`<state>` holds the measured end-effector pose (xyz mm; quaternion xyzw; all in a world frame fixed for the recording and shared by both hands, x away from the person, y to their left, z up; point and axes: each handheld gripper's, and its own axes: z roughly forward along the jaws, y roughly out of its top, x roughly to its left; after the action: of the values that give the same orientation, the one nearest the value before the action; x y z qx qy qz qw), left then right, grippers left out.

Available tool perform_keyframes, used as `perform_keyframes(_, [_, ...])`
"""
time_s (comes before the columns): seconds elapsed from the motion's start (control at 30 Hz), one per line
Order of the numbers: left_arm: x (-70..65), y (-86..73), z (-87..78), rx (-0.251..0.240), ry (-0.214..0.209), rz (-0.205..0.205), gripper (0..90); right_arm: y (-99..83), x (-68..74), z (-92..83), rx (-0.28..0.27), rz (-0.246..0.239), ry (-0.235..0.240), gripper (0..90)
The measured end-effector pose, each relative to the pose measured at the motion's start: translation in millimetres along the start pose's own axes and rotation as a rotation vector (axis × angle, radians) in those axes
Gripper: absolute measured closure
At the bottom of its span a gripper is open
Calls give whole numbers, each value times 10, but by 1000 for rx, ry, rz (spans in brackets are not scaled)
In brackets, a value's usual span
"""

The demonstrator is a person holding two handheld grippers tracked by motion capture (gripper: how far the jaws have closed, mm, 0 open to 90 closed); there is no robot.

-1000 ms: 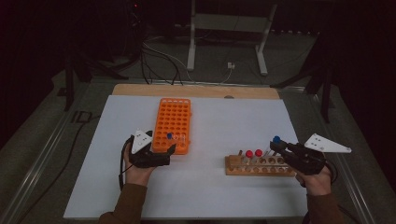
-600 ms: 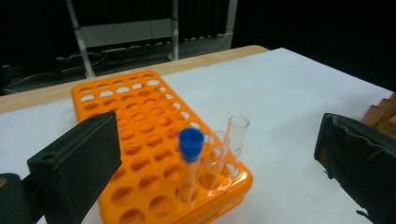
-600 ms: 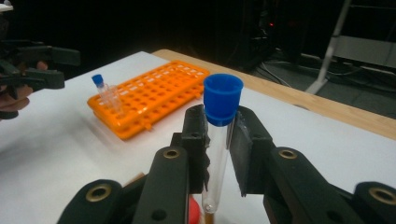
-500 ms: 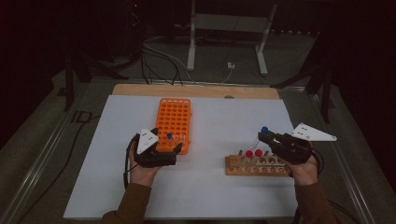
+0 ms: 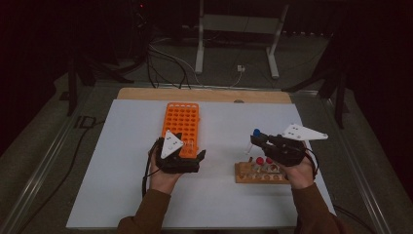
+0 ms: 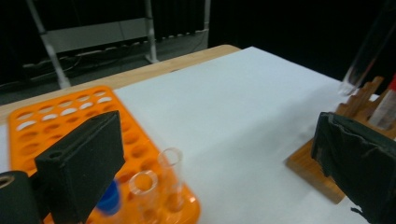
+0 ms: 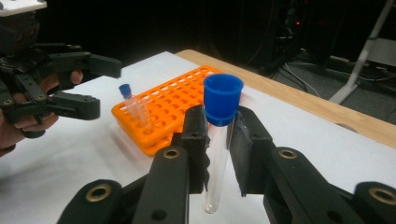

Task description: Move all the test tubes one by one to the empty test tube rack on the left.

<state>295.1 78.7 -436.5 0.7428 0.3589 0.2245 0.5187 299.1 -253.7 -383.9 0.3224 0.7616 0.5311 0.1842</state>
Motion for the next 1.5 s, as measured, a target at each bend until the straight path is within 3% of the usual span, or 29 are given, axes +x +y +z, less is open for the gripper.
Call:
perform_keyframes(0.47, [-307, 110, 214, 13, -91, 23, 67, 36, 155, 206, 14, 8, 39, 763])
perform_keyframes(0.67, [-447, 150, 302, 20, -115, 52, 99, 41, 206, 264, 15, 10, 54, 763])
perform_keyframes(0.8, [-503, 179, 341, 18, -136, 57, 171, 37, 248, 301, 21, 6, 71, 763])
perform_keyframes(1.0, [-557, 203, 373, 9, -214, 84, 476, 35, 308, 351, 26, -1, 93, 763])
perform_keyframes(1.17, [-558, 208, 381, 14, -248, 84, 646, 31, 350, 371, 32, -12, 104, 763])
perform_keyframes(1.37, [-532, 210, 374, 11, -271, 78, 752, 15, 366, 390, 41, -18, 113, 763])
perform_keyframes(1.5, [-527, 207, 371, 12, -273, 87, 766, 11, 370, 391, 44, -22, 116, 758])
